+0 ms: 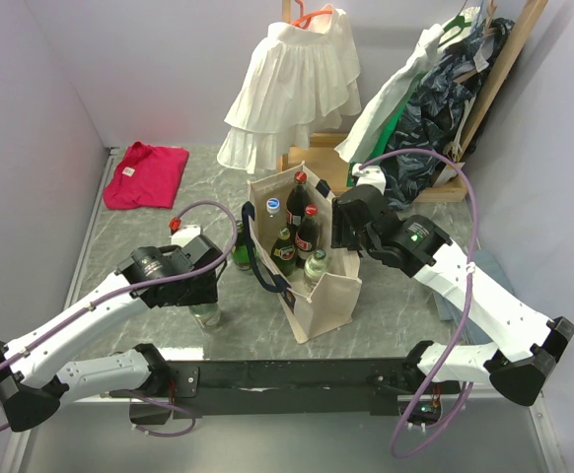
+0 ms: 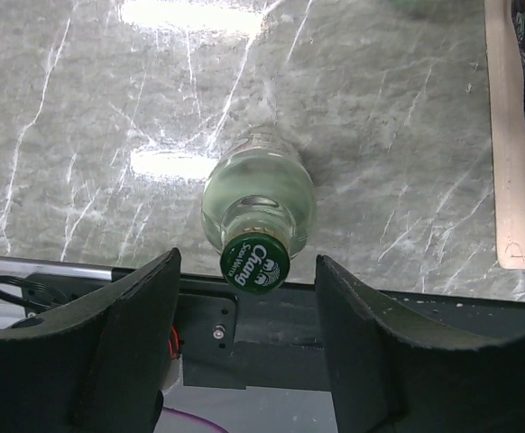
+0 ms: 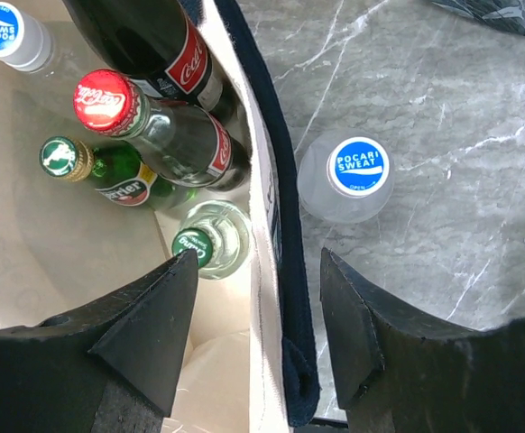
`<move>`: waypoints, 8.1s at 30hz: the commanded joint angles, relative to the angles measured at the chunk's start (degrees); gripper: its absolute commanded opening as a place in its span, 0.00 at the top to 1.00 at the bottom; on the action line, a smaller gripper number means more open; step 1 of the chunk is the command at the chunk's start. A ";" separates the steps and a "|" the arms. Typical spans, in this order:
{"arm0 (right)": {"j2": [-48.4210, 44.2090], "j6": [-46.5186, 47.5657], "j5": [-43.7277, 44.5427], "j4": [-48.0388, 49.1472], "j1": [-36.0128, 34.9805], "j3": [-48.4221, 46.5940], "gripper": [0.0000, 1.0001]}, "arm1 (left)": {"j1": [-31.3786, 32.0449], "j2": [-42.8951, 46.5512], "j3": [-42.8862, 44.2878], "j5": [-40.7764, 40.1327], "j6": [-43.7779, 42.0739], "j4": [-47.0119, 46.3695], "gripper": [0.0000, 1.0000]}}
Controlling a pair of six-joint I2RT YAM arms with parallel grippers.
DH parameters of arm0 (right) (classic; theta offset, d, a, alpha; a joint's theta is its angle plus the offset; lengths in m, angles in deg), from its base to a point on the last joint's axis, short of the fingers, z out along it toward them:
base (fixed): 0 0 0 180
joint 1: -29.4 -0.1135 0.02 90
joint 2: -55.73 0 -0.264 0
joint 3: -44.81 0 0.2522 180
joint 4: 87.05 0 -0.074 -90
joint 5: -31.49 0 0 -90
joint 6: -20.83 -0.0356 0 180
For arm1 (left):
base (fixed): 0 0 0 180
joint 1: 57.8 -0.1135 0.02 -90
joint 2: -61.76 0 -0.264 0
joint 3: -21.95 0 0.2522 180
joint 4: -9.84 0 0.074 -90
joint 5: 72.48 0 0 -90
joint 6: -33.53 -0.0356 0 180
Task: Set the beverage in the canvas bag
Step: Pick up the drink from the center of the board, then place the drink in the canvas bag.
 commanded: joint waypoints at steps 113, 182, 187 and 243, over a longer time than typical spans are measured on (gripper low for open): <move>-0.17 -1.24 -2.30 -2.43 -0.18 -1.22 0.41 | -1.99 -9.35 49.78 -6.41 -18.27 4.04 0.99; -4.48 -1.15 -3.88 -4.02 -0.18 -2.98 1.00 | -1.29 -22.45 68.34 14.43 -26.63 -10.02 0.99; -4.57 -1.33 -4.32 -3.49 -0.09 -1.84 1.00 | -1.12 -22.18 67.81 16.45 -26.80 -12.04 0.99; -2.72 -1.06 -4.50 -3.22 -0.18 -1.40 1.00 | 10.22 -19.02 38.81 -3.93 -24.61 -26.89 0.99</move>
